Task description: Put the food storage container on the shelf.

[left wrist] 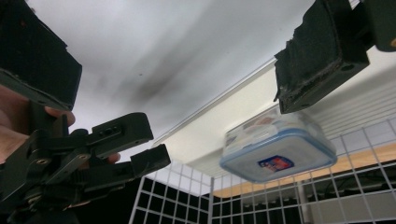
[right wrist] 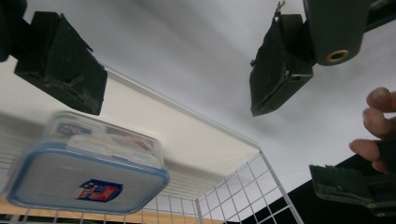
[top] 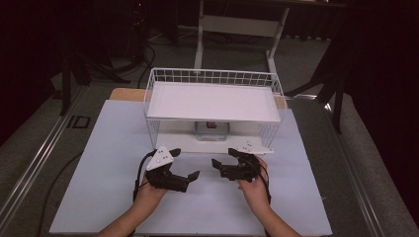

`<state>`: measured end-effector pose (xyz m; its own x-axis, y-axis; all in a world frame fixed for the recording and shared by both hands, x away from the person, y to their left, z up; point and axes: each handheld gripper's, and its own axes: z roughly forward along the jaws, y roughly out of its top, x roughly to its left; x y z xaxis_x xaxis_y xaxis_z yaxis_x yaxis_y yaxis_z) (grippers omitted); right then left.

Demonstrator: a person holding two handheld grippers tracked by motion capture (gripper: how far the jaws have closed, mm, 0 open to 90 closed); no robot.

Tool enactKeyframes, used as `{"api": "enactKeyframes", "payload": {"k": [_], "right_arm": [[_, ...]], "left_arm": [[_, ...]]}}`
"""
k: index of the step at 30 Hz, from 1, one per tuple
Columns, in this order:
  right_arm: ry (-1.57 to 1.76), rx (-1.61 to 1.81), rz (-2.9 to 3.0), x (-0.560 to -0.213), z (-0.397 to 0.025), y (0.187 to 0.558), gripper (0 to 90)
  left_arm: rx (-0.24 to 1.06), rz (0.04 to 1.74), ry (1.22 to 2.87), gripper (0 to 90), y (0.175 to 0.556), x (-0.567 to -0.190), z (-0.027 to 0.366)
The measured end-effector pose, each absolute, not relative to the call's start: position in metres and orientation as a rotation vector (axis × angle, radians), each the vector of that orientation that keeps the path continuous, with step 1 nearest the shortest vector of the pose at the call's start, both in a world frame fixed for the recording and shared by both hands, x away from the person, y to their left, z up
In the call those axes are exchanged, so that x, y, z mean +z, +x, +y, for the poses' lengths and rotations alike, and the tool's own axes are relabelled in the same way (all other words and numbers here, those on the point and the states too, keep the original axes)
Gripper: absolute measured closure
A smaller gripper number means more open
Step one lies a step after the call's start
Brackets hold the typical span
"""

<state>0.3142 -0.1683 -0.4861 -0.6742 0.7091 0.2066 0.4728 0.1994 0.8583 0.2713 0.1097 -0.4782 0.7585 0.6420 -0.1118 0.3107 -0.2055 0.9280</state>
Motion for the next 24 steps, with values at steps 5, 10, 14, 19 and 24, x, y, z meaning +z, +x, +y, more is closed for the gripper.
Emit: {"api": "enactKeyframes", "payload": {"k": [5,10,14,19,24], "right_arm": [[1.106,1.471,2.253,-0.486,-0.181,0.305,18.9],[1.096,1.469,2.236,-0.483,-0.194,0.295,19.0],[1.098,1.478,2.227,-0.481,-0.205,0.288,19.0],[1.1,1.477,2.219,-0.478,-0.217,0.282,19.0],[1.088,1.473,2.212,-0.476,-0.231,0.276,19.0]], "left_arm": [[0.341,0.745,1.809,1.5,0.265,-0.478,0.116],[0.35,0.75,1.806,1.5,0.261,-0.477,0.129],[0.356,0.753,1.804,1.5,0.257,-0.475,0.14],[0.36,0.768,1.801,1.5,0.254,-0.474,0.152],[0.366,0.774,1.816,1.5,0.249,-0.476,0.162]]}}
